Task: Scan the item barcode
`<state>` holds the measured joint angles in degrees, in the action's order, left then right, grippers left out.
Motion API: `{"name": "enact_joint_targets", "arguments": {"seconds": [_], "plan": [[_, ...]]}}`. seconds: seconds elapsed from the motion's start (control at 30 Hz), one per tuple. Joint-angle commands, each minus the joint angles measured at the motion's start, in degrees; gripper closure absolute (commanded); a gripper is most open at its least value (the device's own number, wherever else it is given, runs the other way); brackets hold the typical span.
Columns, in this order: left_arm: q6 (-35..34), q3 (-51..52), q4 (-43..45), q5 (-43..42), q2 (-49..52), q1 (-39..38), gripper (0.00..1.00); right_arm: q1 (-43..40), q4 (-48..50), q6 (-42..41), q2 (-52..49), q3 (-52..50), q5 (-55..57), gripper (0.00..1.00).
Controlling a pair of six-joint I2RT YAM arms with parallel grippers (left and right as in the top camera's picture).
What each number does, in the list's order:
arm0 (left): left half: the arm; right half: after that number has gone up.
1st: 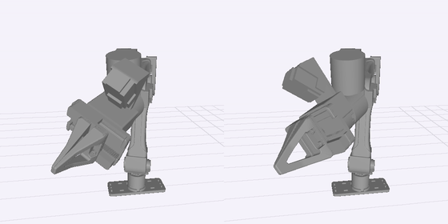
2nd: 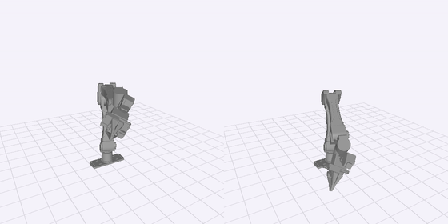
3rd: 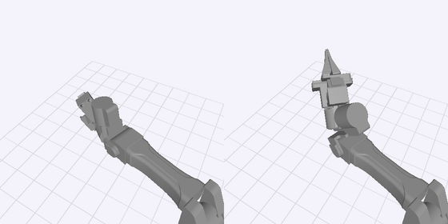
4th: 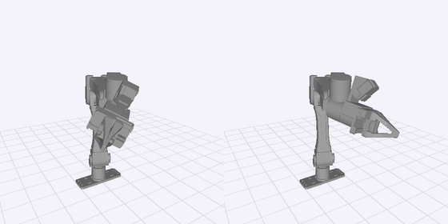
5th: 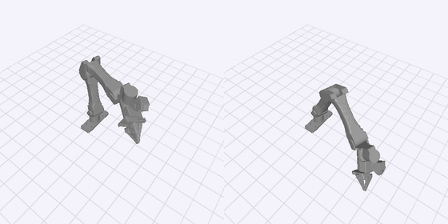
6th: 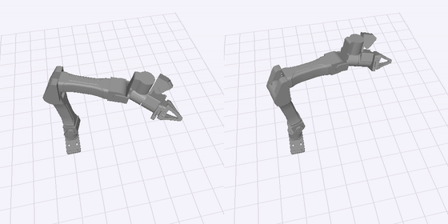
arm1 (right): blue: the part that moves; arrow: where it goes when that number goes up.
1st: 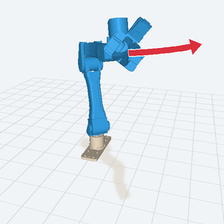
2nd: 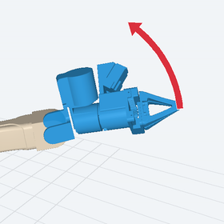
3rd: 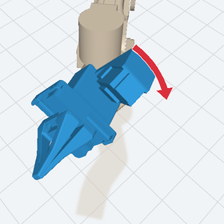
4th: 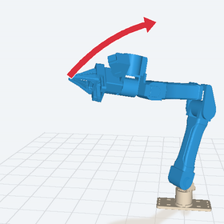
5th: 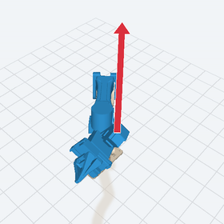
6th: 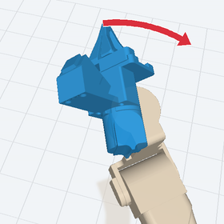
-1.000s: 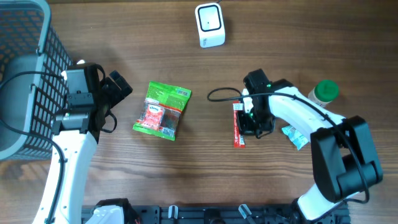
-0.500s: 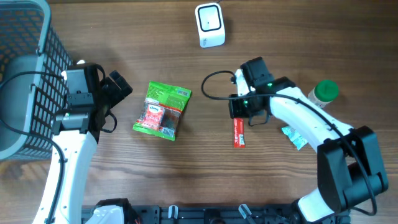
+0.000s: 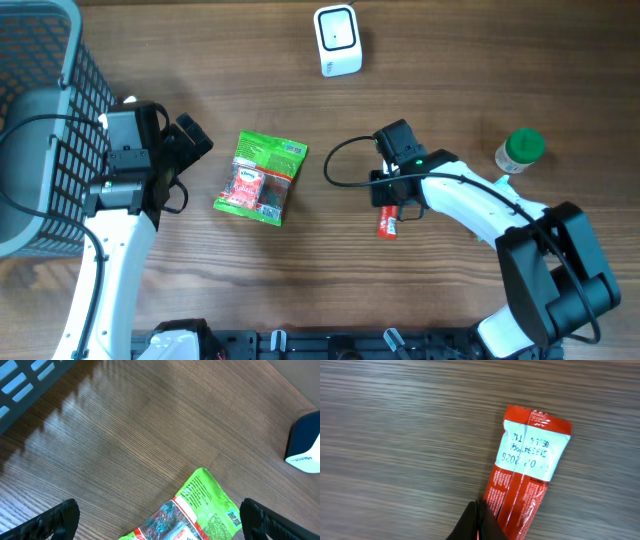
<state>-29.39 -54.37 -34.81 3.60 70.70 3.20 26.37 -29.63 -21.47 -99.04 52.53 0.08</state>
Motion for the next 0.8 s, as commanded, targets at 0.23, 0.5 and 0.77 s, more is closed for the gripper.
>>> {"name": "enact_joint_targets", "arguments": {"seconds": [0.23,0.5,0.77], "plan": [[0.46,-0.07,0.02,0.57,-0.09,0.35,0.0,-0.2,-12.28,-2.91,4.0,4.94,7.43,0.96],[0.46,-0.07,0.02,0.57,-0.09,0.35,0.0,-0.2,-19.58,-3.72,7.72,5.62,2.23,0.96],[0.46,-0.07,0.02,0.57,-0.09,0.35,0.0,-0.17,-20.81,-26.27,7.65,-1.53,2.21,0.96]]}}
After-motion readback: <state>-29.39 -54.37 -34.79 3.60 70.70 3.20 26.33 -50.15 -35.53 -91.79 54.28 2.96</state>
